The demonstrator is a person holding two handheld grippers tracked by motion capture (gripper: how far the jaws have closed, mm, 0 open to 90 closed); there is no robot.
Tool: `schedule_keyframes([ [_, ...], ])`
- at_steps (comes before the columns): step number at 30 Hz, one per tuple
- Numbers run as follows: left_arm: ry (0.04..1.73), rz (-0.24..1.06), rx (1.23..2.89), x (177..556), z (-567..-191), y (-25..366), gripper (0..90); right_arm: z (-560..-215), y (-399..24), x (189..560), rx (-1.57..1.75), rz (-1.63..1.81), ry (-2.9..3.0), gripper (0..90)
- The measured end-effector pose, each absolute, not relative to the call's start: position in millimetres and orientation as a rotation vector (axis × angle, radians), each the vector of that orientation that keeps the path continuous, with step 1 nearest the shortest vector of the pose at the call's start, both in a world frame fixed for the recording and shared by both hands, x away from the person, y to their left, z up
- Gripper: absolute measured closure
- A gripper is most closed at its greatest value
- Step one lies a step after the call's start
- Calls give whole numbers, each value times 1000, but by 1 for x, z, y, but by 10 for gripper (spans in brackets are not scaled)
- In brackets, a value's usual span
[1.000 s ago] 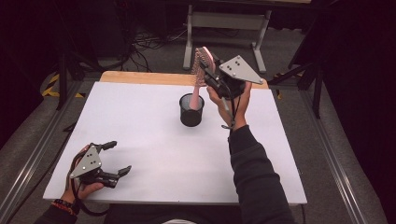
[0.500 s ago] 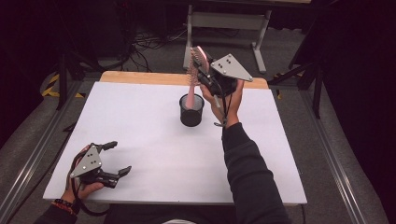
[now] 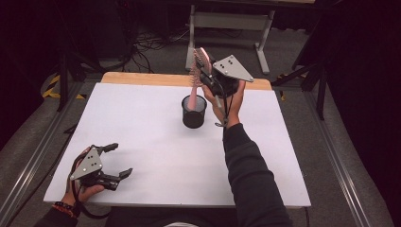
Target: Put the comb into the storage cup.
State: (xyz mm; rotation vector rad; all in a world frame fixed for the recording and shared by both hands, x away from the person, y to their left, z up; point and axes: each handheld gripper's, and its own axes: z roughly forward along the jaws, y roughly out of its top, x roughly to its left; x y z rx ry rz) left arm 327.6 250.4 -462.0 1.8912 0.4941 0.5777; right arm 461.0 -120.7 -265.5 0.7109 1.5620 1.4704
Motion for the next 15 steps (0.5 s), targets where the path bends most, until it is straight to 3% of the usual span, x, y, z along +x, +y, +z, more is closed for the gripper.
schedule_keyframes([
  [15, 489, 580, 1884, 327, -462, 250, 56, -280, -120, 469, 735, 1465, 1569, 658],
])
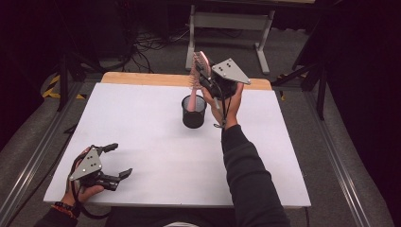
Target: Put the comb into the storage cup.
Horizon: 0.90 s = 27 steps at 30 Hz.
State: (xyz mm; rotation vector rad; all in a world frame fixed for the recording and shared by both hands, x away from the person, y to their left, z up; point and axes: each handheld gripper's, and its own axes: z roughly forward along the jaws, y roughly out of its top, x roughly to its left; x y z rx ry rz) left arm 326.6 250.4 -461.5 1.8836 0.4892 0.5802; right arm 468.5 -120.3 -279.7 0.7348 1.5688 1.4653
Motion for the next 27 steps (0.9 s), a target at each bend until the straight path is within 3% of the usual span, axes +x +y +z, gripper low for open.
schedule_keyframes([
  [27, 488, 577, 1896, 327, -462, 249, 58, -299, -123, 471, 755, 1456, 1598, 658],
])
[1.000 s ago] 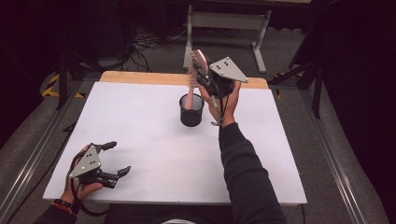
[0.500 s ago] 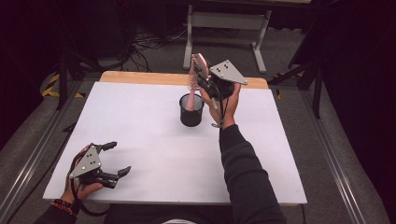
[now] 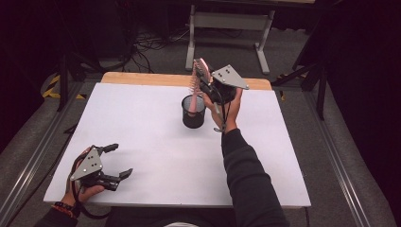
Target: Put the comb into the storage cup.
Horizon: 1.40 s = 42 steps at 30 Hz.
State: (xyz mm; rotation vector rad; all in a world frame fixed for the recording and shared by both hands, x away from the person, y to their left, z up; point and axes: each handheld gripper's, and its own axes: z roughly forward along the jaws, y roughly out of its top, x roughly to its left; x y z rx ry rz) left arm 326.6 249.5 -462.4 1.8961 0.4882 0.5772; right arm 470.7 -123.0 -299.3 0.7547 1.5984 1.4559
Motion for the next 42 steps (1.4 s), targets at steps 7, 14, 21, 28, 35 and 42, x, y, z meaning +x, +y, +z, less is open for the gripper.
schedule_keyframes([
  [7, 485, 576, 1901, 327, -463, 249, 58, -302, -123, 469, 752, 1453, 1598, 658],
  [14, 481, 569, 1906, 327, -463, 249, 58, -305, -124, 469, 757, 1448, 1600, 658],
  [21, 481, 566, 1912, 327, -463, 248, 58, -310, -125, 468, 759, 1451, 1601, 657],
  [28, 481, 568, 1912, 327, -463, 249, 57, -314, -124, 466, 753, 1445, 1619, 657],
  [35, 476, 567, 1915, 327, -463, 248, 56, -317, -120, 464, 746, 1445, 1637, 656],
  [42, 477, 566, 1916, 327, -463, 247, 56, -320, -123, 465, 750, 1438, 1644, 656],
])
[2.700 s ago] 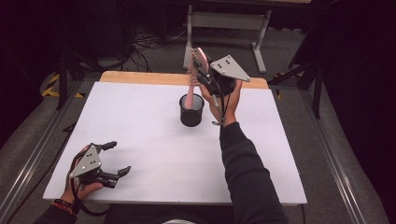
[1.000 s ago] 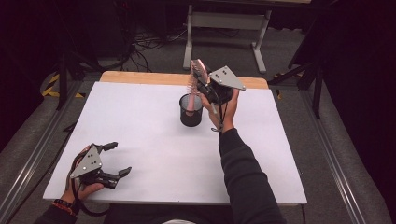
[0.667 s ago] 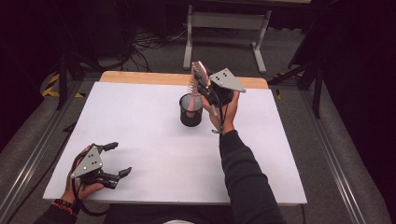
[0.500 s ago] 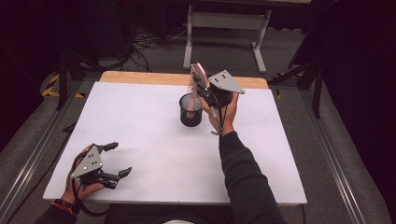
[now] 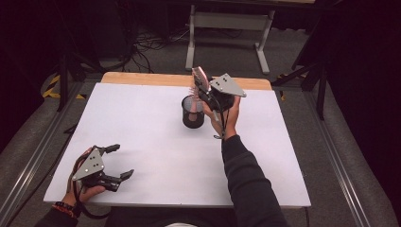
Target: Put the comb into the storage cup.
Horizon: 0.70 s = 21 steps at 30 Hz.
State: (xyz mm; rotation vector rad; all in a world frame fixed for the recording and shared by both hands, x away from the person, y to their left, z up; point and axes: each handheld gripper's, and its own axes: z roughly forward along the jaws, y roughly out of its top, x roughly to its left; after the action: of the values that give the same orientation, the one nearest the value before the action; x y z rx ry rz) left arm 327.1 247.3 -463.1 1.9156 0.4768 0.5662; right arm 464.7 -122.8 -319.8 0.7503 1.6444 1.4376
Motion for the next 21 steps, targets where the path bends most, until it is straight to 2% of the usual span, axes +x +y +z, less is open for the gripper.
schedule_keyframes([
  [21, 470, 556, 1917, 328, -463, 247, 54, -326, -125, 466, 779, 1451, 1651, 655],
])
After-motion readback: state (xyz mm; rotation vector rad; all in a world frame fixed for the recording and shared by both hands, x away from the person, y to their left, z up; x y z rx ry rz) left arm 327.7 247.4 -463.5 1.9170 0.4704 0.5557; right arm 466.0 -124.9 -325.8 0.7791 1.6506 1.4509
